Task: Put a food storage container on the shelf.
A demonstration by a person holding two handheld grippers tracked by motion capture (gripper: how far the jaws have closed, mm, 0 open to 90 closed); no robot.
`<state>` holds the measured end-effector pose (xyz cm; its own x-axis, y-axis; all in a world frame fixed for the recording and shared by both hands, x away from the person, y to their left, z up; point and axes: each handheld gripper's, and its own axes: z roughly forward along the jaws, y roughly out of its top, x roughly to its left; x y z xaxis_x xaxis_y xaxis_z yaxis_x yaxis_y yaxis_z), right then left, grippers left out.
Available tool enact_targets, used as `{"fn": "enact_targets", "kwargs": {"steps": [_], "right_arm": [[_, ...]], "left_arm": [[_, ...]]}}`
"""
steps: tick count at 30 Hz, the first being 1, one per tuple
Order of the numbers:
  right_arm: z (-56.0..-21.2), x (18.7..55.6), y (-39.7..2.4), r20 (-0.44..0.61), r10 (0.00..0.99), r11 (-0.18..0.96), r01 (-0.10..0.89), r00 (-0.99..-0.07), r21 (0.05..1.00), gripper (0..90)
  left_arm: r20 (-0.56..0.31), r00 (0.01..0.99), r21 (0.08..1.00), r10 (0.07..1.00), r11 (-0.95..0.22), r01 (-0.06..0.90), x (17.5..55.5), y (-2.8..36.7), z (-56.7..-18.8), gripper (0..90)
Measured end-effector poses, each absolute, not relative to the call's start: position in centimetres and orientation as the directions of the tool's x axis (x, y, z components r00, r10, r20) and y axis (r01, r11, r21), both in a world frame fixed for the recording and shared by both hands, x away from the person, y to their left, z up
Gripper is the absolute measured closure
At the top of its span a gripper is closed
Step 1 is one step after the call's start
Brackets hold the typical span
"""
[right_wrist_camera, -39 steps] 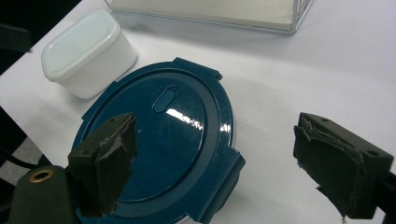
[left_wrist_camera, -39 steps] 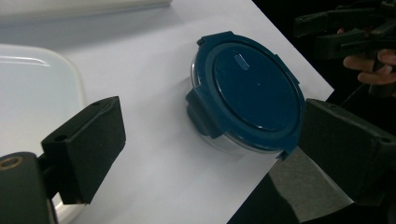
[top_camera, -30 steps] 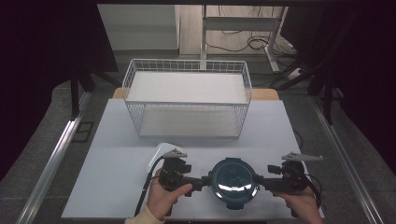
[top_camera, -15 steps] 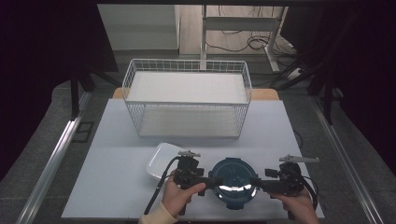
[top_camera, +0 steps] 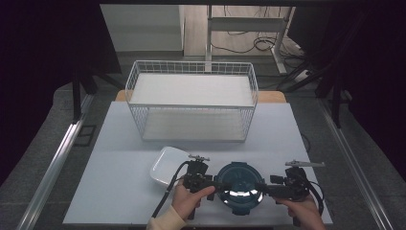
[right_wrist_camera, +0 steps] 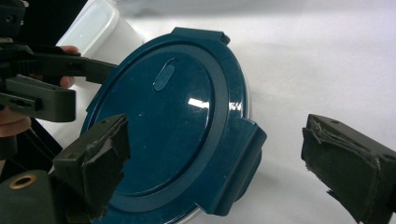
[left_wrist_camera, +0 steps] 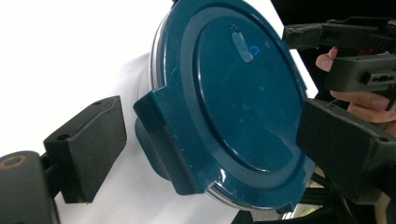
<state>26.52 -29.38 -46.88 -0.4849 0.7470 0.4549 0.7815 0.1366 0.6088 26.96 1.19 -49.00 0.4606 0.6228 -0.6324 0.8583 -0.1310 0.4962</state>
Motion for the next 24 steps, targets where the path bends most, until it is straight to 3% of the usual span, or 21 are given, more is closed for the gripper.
{"fn": "enact_targets", "kwargs": {"steps": [24], "right_arm": [[-49.7,26.9,-28.1,0.579,0.694,0.110,0.858,-0.428,0.502,8.8]], "left_arm": [[-0.706,0.401,0.420,0.584,-0.111,0.901,27.5,0.2,-51.2,11.7]]}}
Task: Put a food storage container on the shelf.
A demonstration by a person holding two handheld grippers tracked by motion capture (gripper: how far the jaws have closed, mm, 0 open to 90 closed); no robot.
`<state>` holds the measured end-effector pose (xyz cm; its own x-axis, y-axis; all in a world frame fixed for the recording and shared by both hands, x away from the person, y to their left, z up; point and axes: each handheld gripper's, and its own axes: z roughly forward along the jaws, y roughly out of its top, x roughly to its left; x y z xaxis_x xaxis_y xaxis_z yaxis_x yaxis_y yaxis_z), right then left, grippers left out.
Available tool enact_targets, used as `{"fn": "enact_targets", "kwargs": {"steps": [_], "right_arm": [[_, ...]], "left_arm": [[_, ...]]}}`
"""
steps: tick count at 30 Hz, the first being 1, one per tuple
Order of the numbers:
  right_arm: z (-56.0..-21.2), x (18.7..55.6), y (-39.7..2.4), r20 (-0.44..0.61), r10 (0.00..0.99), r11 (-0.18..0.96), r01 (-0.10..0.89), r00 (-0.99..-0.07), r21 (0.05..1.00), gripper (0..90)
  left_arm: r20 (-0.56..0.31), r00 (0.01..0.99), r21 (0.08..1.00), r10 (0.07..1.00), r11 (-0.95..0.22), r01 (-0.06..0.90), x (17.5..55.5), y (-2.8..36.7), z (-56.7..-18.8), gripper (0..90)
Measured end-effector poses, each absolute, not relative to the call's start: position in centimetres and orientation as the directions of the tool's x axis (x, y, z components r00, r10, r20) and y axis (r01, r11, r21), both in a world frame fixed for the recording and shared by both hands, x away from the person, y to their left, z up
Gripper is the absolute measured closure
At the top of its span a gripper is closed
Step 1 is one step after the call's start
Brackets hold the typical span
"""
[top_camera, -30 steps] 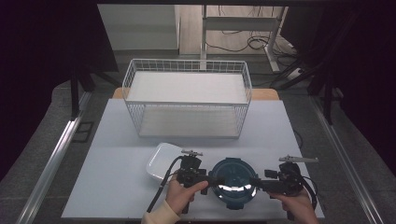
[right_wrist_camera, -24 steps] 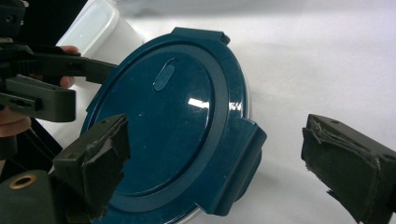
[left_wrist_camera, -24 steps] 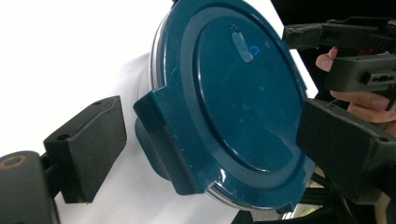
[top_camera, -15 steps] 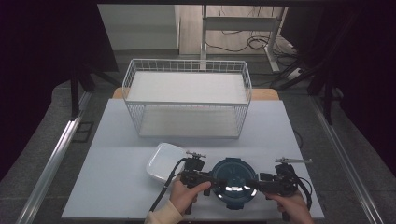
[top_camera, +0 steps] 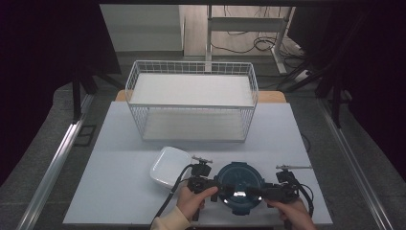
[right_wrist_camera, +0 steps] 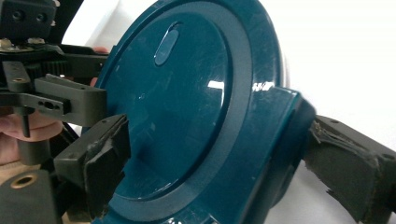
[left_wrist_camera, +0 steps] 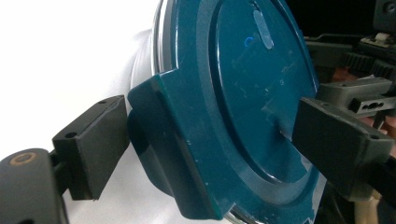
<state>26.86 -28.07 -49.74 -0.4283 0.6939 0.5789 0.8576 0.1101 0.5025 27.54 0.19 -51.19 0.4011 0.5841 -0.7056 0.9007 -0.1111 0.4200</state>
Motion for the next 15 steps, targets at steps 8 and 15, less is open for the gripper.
{"fn": "enact_targets", "kwargs": {"steps": [8,15], "right_arm": [[-50.02,26.82,-28.03,0.627,0.680,0.079,0.888,-0.380,0.453,15.1],[-49.83,27.02,-28.66,0.661,0.678,0.032,0.912,-0.320,0.409,23.6]], "left_arm": [[-0.733,0.384,0.396,0.562,-0.108,0.912,27.45,0.21,-51.66,13.6],[-0.717,0.380,0.404,0.584,-0.095,0.910,27.03,0.32,-51.16,17.6]]}}
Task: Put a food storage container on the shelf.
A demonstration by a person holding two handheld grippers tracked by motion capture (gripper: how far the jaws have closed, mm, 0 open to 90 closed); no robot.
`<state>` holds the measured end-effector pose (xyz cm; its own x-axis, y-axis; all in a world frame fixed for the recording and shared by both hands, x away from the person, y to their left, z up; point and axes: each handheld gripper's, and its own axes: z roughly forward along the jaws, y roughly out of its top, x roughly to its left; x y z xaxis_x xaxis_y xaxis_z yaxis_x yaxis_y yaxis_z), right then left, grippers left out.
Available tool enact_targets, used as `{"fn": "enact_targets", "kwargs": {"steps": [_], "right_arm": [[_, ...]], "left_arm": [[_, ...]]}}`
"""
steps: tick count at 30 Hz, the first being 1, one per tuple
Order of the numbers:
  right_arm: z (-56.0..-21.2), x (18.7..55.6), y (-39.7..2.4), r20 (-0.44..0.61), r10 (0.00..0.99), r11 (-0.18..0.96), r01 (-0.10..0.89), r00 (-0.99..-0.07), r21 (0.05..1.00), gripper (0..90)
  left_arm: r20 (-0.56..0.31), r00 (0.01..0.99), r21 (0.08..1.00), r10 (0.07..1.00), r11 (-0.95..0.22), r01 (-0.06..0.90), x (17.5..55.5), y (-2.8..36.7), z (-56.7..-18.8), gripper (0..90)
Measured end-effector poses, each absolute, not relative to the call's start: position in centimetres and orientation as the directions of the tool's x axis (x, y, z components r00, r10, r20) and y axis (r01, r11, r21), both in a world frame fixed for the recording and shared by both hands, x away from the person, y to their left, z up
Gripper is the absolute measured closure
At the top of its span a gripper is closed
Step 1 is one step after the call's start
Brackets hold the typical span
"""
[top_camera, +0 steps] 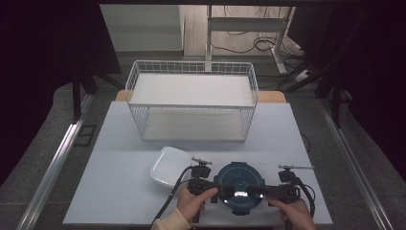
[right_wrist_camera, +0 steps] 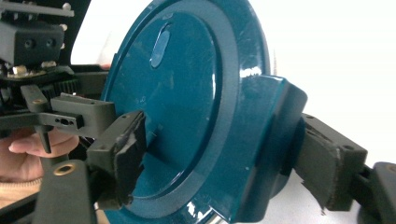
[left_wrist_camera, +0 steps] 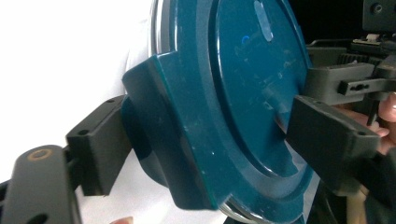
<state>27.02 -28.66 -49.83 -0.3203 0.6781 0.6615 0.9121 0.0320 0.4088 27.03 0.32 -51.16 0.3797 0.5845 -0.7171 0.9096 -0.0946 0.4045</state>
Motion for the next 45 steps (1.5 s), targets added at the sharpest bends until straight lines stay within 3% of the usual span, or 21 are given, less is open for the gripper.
{"fn": "enact_targets", "kwargs": {"steps": [21,45], "right_arm": [[-48.5,26.5,-29.3,0.656,0.688,-0.027,0.893,-0.310,0.450,35.6],[-46.4,25.8,-29.4,0.613,0.702,-0.030,0.845,-0.362,0.533,38.3]], "left_arm": [[-0.742,0.321,0.381,0.589,-0.025,0.924,26.4,0.9,-50.2,32.1],[-0.724,0.371,0.432,0.581,-0.038,0.901,26.5,1.1,-48.4,34.4]]}}
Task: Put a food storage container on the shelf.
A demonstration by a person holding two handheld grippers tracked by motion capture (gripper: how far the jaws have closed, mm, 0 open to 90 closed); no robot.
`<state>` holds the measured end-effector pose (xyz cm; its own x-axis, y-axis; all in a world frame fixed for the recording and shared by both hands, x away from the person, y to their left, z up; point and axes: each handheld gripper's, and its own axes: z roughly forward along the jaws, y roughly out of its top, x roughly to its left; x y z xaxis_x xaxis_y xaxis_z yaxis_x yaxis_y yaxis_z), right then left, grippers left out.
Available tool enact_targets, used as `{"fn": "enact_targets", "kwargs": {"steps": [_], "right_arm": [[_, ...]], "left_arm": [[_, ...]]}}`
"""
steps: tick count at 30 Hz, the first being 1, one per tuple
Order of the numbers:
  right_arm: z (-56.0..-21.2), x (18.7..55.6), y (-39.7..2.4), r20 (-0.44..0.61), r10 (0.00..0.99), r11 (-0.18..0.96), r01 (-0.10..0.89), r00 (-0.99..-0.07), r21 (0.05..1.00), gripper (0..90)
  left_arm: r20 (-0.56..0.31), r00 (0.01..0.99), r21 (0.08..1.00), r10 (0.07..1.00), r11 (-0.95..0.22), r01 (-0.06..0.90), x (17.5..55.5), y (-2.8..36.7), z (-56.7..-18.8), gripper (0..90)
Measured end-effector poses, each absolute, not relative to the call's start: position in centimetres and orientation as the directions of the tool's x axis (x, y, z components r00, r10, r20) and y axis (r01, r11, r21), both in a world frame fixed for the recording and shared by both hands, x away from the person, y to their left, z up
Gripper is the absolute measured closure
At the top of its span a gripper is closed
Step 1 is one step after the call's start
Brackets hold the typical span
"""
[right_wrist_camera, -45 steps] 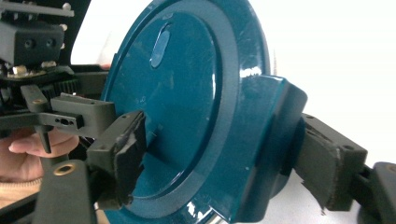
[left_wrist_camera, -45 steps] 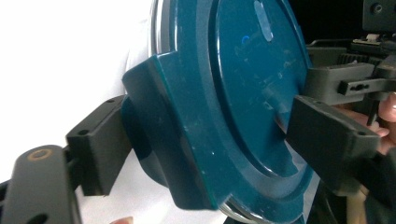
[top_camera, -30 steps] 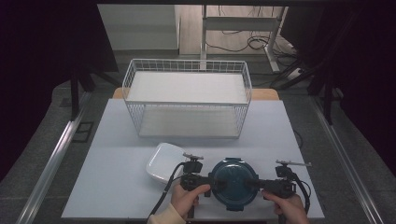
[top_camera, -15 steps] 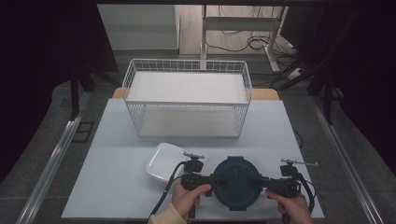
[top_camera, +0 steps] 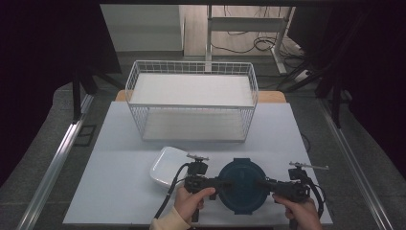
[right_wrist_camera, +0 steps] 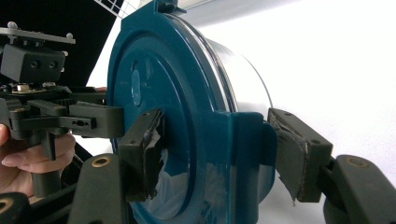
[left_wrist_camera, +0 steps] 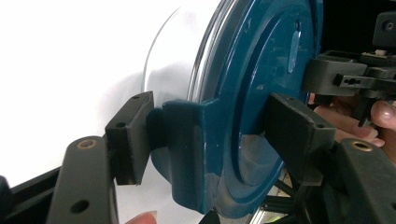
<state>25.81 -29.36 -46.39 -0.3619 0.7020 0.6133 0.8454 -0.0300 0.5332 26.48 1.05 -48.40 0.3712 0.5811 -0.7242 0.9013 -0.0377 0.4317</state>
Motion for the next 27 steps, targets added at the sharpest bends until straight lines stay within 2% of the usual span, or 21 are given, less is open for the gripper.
{"fn": "enact_targets", "kwargs": {"steps": [27], "right_arm": [[-43.5,26.0,-27.9,0.587,0.696,-0.016,0.808,-0.414,0.589,38.5]], "left_arm": [[-0.710,0.396,0.479,0.583,-0.013,0.878,26.7,2.7,-45.5,34.4]]}}
